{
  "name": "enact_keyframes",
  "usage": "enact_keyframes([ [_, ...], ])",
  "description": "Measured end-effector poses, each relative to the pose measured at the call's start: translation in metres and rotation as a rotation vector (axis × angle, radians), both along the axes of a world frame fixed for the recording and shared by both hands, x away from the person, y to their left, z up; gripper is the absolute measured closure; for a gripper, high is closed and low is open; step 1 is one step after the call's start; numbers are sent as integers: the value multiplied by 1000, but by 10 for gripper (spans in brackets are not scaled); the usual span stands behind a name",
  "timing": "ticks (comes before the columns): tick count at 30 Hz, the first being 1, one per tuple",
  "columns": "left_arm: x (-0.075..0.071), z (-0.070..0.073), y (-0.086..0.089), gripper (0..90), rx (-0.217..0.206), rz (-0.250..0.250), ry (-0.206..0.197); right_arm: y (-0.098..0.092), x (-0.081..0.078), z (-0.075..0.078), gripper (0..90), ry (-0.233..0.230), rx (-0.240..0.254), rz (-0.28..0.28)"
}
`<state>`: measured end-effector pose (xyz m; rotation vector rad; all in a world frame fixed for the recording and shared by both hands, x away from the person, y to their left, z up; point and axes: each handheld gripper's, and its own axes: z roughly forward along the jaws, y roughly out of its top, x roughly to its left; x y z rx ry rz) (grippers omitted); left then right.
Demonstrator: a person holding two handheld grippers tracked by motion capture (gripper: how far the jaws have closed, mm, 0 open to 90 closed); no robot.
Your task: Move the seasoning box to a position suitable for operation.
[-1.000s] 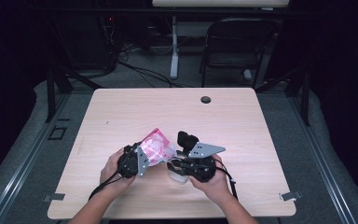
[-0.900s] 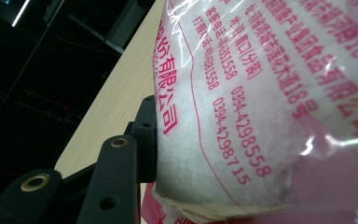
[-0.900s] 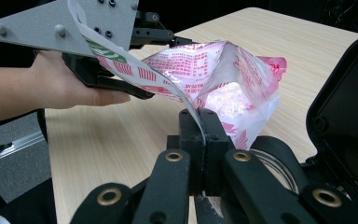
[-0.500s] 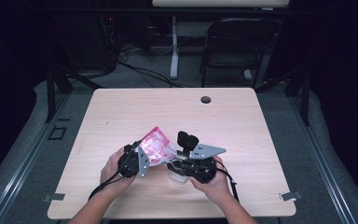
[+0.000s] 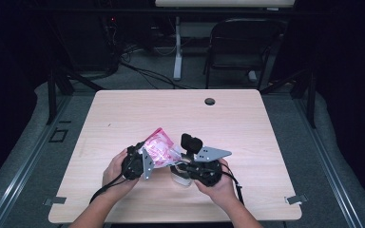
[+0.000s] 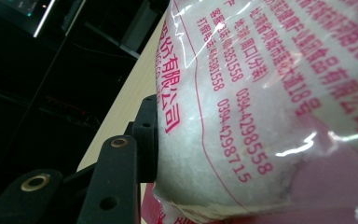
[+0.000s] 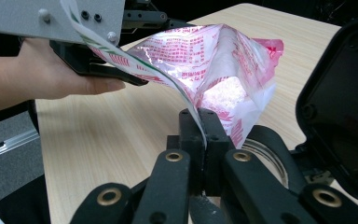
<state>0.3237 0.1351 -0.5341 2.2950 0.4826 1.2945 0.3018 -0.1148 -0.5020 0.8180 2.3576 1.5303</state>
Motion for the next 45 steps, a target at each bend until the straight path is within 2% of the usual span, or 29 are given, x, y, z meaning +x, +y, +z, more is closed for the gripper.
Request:
enact_keyframes([
  [1,1,2,0,613,25,-7,6,-1,1,0,900,0,4,-2],
  [4,1,5,-1,614,45,-11,5,-2,2,1,900,-1,2,-3],
  [9,2,9,-1,615,74,-18,-4,-3,2,3,900,-6,2,1],
  [10,3,9,-2,615,65,-21,-8,-3,2,3,900,-8,2,1],
  [15,3,10,-4,616,84,-27,-29,-5,2,4,900,-6,0,-3],
  [16,4,12,-4,616,101,-29,-31,-5,3,4,900,-5,3,-2],
  [17,4,12,-4,616,96,-34,-34,-5,3,4,900,-5,4,-3],
  [18,4,14,-4,616,119,-35,-37,-5,3,4,900,-6,3,-4],
  [22,4,16,-6,617,147,-41,-70,-6,3,4,900,-7,0,-6],
  [26,5,17,-7,618,157,-42,-108,-7,3,4,900,-9,-4,-9],
  [35,8,23,-8,620,195,-64,-142,-9,4,6,900,-15,2,-20],
  [45,2,22,-10,622,219,-45,-200,-9,3,6,899,-25,-9,-21],
])
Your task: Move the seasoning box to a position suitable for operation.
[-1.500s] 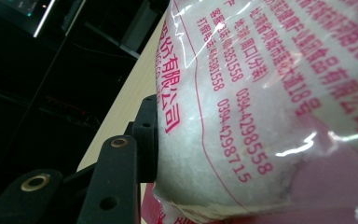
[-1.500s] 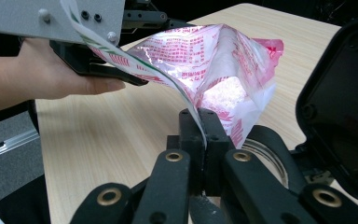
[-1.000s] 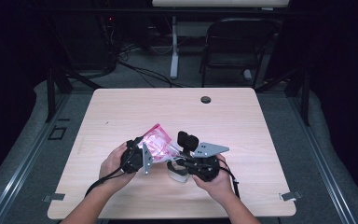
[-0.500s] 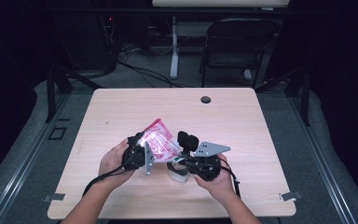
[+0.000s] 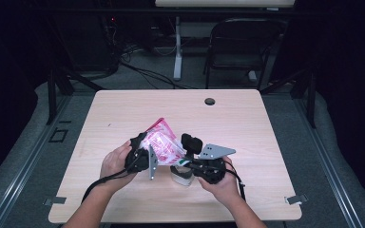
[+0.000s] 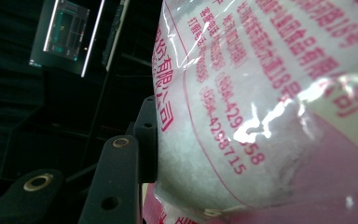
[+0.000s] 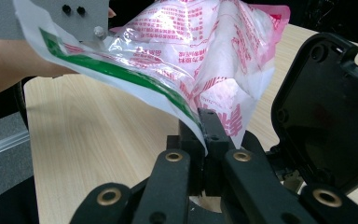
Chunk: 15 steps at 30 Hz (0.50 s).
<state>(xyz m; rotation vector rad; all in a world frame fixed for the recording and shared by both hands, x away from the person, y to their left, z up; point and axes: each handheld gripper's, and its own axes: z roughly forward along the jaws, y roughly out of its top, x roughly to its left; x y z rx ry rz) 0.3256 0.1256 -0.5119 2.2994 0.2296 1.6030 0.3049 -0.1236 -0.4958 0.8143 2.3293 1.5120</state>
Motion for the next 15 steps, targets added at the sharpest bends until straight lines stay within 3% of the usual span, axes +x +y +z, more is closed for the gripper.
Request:
enact_keyframes([
  [15,-4,-3,1,624,16,8,-54,5,-2,-5,899,-3,-33,4],
])
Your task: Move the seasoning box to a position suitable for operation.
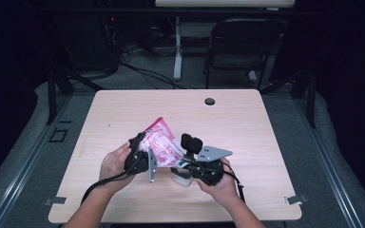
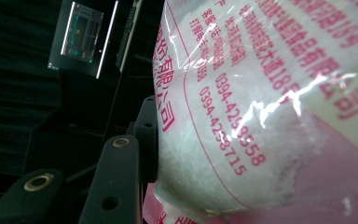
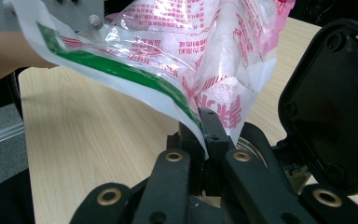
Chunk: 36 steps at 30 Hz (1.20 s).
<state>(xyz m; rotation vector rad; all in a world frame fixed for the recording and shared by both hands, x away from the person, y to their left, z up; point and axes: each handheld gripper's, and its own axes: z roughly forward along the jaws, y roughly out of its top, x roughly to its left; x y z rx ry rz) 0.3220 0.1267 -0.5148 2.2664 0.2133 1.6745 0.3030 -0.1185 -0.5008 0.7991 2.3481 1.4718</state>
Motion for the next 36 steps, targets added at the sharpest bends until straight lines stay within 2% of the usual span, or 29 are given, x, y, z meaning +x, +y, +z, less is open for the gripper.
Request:
enact_keyframes([
  [12,-2,1,-1,627,22,5,-24,1,1,-5,899,17,-2,3],
  [24,-6,3,-2,628,49,6,-65,1,3,-9,900,32,-10,1],
  [36,-7,3,-3,629,64,3,-79,2,4,-12,900,39,-15,2],
])
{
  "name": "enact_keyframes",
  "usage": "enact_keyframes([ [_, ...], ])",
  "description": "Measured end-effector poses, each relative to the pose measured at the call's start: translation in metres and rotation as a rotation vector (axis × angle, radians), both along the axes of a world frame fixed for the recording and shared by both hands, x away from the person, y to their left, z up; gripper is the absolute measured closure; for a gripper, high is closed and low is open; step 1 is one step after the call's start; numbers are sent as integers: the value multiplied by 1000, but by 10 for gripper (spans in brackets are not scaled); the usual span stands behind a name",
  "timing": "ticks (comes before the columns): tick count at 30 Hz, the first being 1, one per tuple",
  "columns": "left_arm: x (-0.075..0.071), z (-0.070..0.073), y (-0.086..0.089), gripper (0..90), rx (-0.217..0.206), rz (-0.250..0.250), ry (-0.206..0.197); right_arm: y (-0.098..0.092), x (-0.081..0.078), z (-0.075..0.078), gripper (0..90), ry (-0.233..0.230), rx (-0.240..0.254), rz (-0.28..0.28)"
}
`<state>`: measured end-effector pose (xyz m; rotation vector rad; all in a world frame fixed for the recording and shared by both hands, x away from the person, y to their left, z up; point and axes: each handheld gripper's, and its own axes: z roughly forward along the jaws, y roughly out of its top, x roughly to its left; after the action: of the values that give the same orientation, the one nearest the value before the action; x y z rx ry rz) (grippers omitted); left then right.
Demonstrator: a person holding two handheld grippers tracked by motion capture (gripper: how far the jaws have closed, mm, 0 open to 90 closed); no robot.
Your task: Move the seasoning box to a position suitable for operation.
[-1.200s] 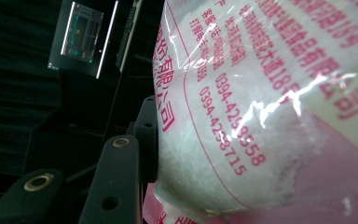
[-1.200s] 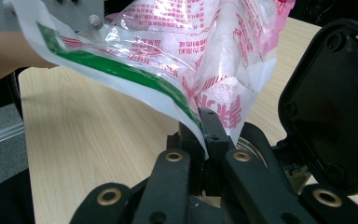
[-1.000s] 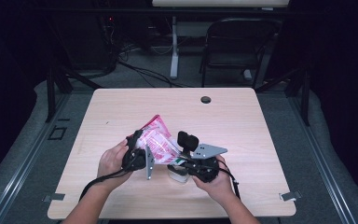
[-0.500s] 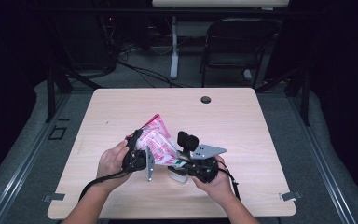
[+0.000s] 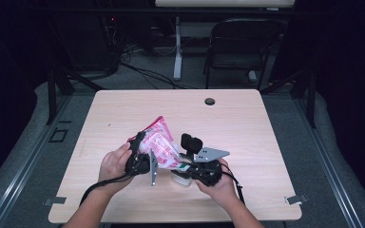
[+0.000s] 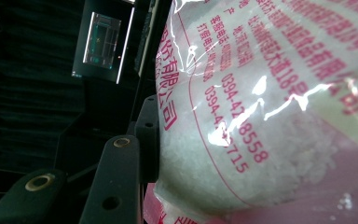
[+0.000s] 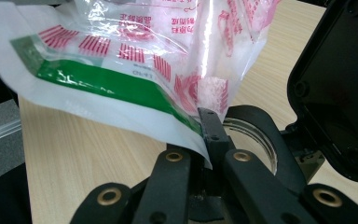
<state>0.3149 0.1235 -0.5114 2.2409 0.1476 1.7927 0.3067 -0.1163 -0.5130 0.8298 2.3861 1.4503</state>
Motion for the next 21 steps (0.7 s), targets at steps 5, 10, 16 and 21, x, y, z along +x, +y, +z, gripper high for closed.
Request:
enact_keyframes([
  [5,-1,1,-1,629,14,-2,-12,0,1,-2,899,6,0,-3],
  [10,-2,1,-2,629,21,-2,-18,0,1,-4,899,6,-9,-3],
  [16,-3,3,-3,630,28,-4,-30,0,1,-5,899,3,-7,-11],
  [21,-4,4,-4,631,28,-6,-35,0,1,-6,899,3,-14,-9],
])
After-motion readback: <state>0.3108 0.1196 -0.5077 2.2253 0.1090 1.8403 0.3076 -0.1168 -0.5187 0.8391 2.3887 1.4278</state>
